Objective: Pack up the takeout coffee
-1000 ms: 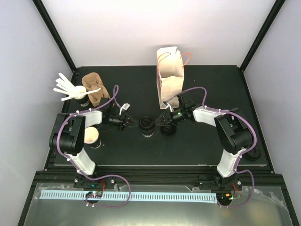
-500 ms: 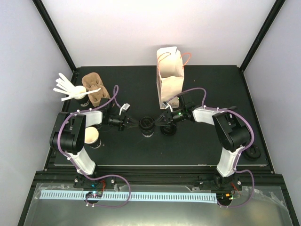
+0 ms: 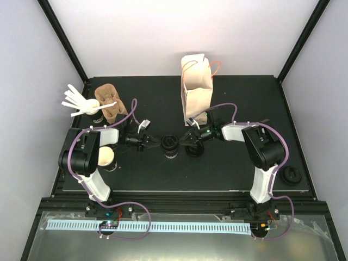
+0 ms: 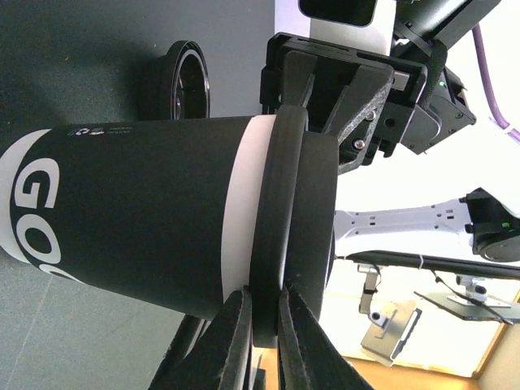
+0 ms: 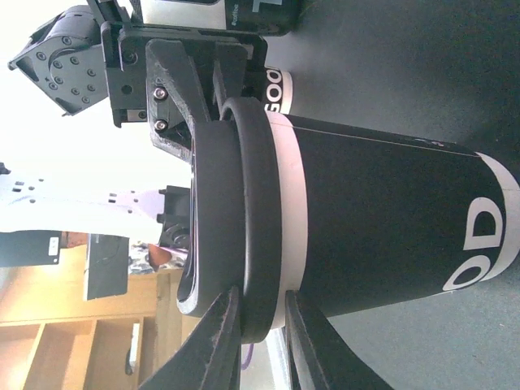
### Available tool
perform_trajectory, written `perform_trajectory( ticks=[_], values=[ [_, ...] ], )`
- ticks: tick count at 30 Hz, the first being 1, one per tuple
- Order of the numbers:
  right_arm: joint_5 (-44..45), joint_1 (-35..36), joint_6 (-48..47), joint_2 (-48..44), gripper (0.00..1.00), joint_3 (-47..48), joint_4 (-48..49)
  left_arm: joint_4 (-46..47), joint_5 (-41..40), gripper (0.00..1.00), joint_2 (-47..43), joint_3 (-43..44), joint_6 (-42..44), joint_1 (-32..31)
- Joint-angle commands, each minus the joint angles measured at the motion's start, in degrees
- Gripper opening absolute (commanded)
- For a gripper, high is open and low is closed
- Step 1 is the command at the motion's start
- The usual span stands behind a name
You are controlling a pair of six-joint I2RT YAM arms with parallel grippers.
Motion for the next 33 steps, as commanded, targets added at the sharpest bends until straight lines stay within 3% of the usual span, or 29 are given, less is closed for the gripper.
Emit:
perform_trajectory(
  ticks=[1, 22, 29, 33],
  values=[
    [25.6, 3.2, -0.5, 11.7, 0.17, -5.9, -15.6, -5.8, -17.0, 0.08, 5.4, -4.1, 1.8, -2.8],
    [25.9, 3.3, 11.8, 9.7, 0.13, -4.1, -24.0, -7.4, -19.4, 0.08, 2.4, -1.9, -3.5, -3.0],
    [28.1, 3.3, 11.7, 2.1, 0.14, -1.7, -24.0, -11.3, -21.3, 0.08, 1.1, 0.7, -1.4, -3.3],
    [32.2, 3.6, 5.1, -3.9, 0.23, 3.9, -27.6, -18.4, -23.9, 0.10, 0.0, 6.0, 2.7, -3.4]
  ],
)
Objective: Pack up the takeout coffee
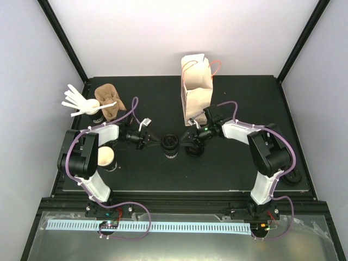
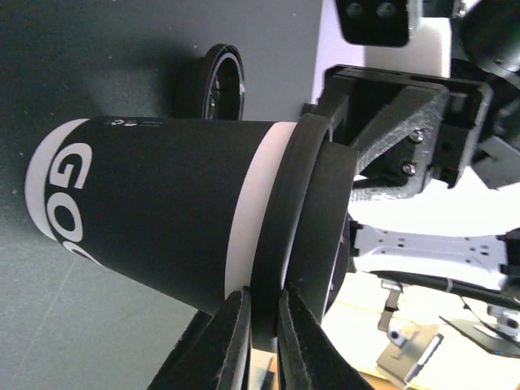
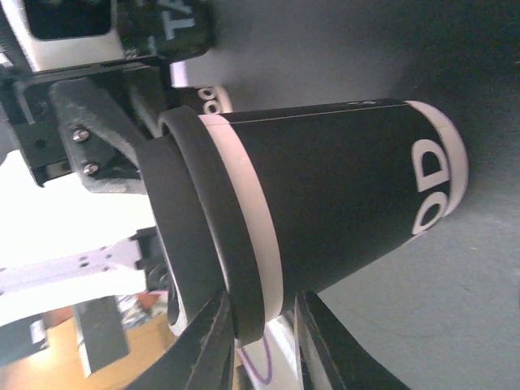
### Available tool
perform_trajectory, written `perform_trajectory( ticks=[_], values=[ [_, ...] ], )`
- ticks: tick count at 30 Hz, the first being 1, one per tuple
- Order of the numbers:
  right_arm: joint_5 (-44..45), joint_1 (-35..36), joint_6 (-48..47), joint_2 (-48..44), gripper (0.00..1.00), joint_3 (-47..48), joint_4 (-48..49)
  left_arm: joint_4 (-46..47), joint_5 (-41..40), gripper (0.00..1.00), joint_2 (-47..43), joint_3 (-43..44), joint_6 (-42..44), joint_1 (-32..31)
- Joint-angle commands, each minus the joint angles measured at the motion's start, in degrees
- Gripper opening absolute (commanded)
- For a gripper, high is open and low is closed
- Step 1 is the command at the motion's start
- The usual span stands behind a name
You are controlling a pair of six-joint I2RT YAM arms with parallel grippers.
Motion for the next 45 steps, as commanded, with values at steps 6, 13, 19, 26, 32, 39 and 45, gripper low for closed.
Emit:
perform_trajectory(
  ticks=[6, 13, 19, 26, 32, 39, 45],
  values=[
    [24.0, 3.0, -8.9, -4.9, 0.28, 3.9, -14.9, -14.2, -17.5, 0.16, -1.1, 7.8, 3.5, -2.7],
    [23.1, 4.1, -11.2, -7.6, 0.42, 6.4, -14.7, -12.6, -14.3, 0.25, -3.7, 9.8, 0.4, -2.7],
    [23.3, 4.1, -12.4, -10.3, 0.49, 7.0, -14.6, -14.0, -13.5, 0.35, -6.0, 13.1, -0.4, -2.8],
    [29.3, 5.5, -19.6, -11.5, 0.70, 12.8, -22.2, -17.5, -13.8, 0.50, -7.3, 16.1, 1.0, -2.8],
    [46.0, 13.3, -27.2, -9.9, 1.00, 23.9, -35.4, -21.2, -23.3, 0.58, -12.2, 19.7, 3.0, -2.5],
    [64.1, 22.4, -28.2, 0.1, 1.00, 37.8, -47.5, -21.7, -38.8, 0.98, -21.5, 20.7, 0.3, -0.8],
    [69.0, 26.3, -26.2, 6.3, 1.00, 45.1, -53.0, -26.8, -50.9, 0.99, -26.4, 21.9, -0.8, 1.1]
  ],
)
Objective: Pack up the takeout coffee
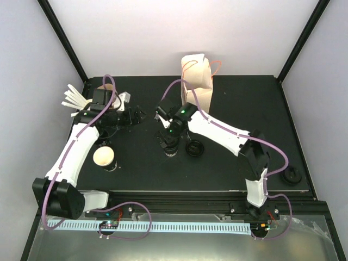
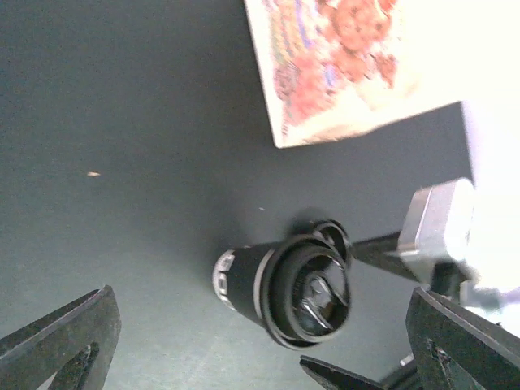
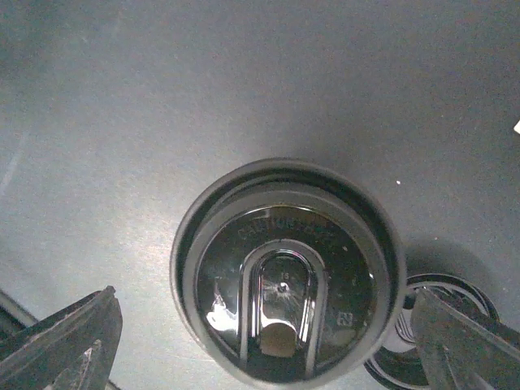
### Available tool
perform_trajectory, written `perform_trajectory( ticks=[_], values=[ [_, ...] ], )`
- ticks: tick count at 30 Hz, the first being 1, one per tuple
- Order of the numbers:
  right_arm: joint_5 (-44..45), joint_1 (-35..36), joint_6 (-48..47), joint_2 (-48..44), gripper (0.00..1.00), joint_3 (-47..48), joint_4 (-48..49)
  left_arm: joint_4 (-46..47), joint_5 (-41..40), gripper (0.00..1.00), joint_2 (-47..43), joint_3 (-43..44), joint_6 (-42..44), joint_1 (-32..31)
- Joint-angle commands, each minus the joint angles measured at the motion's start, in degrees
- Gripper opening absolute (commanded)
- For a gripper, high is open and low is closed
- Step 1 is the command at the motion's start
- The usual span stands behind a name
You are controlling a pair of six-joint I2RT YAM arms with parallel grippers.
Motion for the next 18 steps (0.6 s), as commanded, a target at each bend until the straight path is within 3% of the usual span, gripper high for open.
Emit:
perform_trajectory(
  ticks=[1, 18],
  values=[
    [7.5, 1.6, 0.8, 3.1, 1.00, 3.8, -7.0, -4.9, -10.9, 0.99, -2.4, 2.4, -1.2, 1.3],
    [8.2, 2.9, 0.1, 7.4, 0.85, 8.4, -9.9, -3.0, -8.8, 0.99, -4.0, -0.5, -1.7, 2.3]
  ],
)
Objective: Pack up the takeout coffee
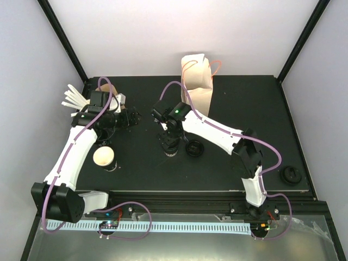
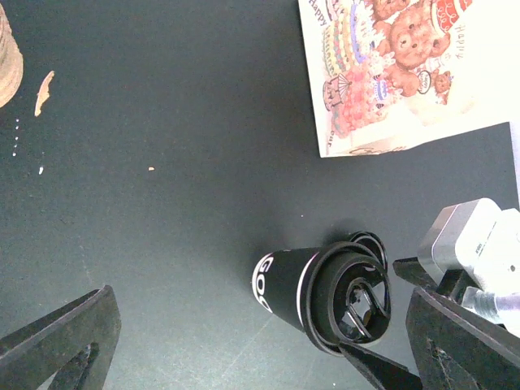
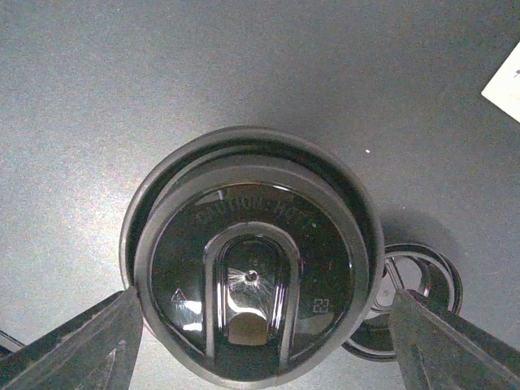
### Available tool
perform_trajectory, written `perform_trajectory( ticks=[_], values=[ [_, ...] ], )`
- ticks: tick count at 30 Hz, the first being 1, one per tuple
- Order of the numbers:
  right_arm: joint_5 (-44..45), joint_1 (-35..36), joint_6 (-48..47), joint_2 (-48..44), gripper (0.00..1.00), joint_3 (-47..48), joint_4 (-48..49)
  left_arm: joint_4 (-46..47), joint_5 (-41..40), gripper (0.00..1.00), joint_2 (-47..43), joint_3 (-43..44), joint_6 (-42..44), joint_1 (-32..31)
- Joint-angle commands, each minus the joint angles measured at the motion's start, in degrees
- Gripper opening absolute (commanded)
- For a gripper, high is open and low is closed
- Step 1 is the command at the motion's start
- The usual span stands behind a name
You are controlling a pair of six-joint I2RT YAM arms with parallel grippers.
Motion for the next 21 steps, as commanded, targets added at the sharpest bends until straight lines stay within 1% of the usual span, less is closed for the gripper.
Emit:
perform_trajectory(
  ticks=[1, 10, 15, 21],
  values=[
    [1.1, 0.9, -0.5, 1.5, 0.85, 2.1, -1.1, -0.3, -0.6, 0.99, -1.1, 0.1, -0.9, 0.6],
    [-0.3, 1.3, -1.0, 3.2, 0.85, 3.4, -0.8, 0.0, 0.4, 0.99, -0.9, -0.2, -0.7, 0.9],
    [0.6, 1.3, -0.9, 4.2, 0.81, 4.1, -1.8, 0.2, 0.7, 0.99, -0.6, -0.2, -0.7, 0.9],
    [1.6, 1.3, -0.8, 4.3, 0.73, 4.3, -1.9, 0.3, 0.7, 0.99, -0.6, -0.4, -0.8, 0.9]
  ],
)
